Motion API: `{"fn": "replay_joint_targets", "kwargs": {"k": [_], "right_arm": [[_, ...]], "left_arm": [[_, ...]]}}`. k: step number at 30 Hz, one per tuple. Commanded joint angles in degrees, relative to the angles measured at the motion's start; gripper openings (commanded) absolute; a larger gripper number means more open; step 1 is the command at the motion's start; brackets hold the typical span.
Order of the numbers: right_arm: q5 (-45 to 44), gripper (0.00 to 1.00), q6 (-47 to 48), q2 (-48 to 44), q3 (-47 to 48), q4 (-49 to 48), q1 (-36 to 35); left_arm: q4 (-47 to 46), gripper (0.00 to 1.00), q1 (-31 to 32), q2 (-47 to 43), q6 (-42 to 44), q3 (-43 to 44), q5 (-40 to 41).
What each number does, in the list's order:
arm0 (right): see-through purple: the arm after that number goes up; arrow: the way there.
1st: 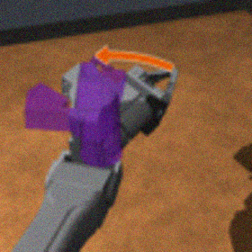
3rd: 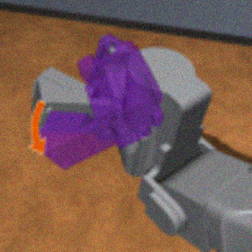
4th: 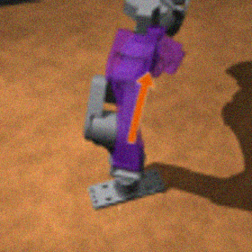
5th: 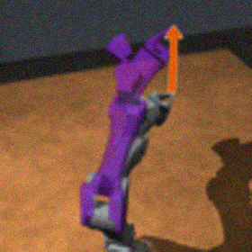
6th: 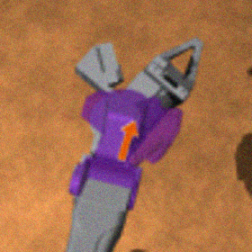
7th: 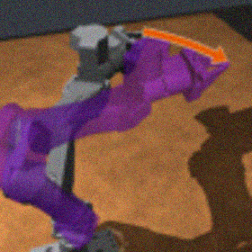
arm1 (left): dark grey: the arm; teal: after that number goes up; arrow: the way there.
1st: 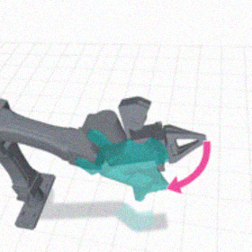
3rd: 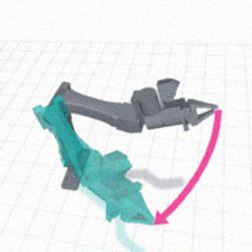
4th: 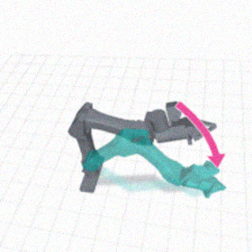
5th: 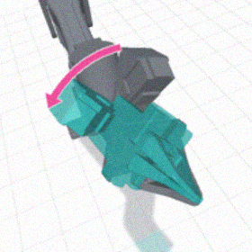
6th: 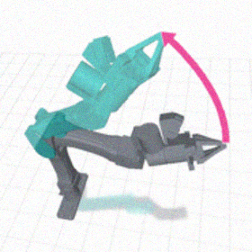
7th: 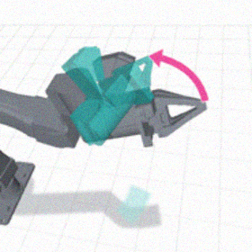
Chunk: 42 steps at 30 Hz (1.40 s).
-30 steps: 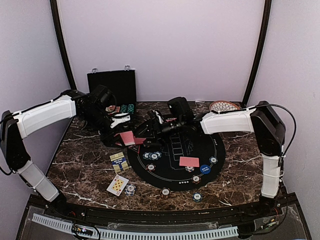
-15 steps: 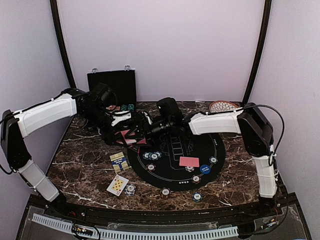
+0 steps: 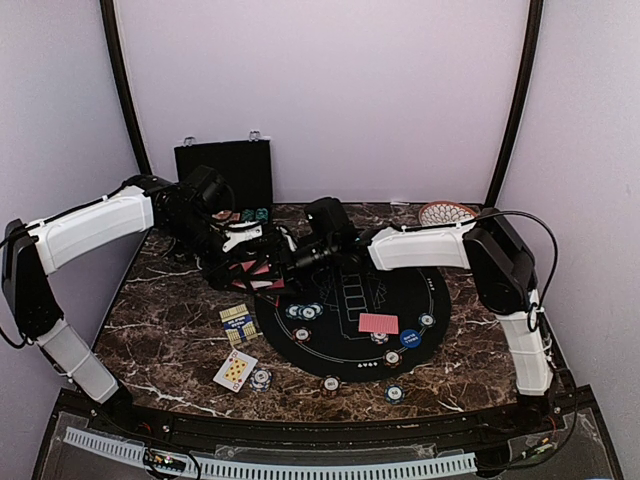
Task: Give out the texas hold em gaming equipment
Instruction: Pick up the poker card from the face-down deck piles.
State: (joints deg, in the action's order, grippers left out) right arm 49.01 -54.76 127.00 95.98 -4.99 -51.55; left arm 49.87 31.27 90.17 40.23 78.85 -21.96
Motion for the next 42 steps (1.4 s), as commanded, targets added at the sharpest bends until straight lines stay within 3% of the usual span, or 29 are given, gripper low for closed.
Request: {"fn": "replay_joint_targets", "kwargs": {"k": [1,8,18,29,42], "right_arm": [[-1.65,0.67,1.39,-0.12,-0.62,1.76,0.90],[-1.83,0.56,1.31,-2.60,-4.80,0.46,2.06],[-1.51,0.48,1.40,-4.41,-6.11,0.57,2.07],[-1.10,0.60,0.13,-5.36,-5.36,-1.21,2.16],[0.55,0.59,-2.91,-2.66,-2.86,-4.41,2.11]], "left_arm": [[1.39,0.00,-0.24,-1.00,-0.07,2.58,-1.56],[1.53,0.00,-0.24,-1.38,0.03,2.60,-1.29],[1.34,0.00,-0.30,-1.81,0.24,1.84,-0.95],[1.29,0.00,-0.24,-1.98,0.47,1.54,-0.93],[1.57,0.00,-0.24,-1.34,0.62,1.91,-1.00]]}}
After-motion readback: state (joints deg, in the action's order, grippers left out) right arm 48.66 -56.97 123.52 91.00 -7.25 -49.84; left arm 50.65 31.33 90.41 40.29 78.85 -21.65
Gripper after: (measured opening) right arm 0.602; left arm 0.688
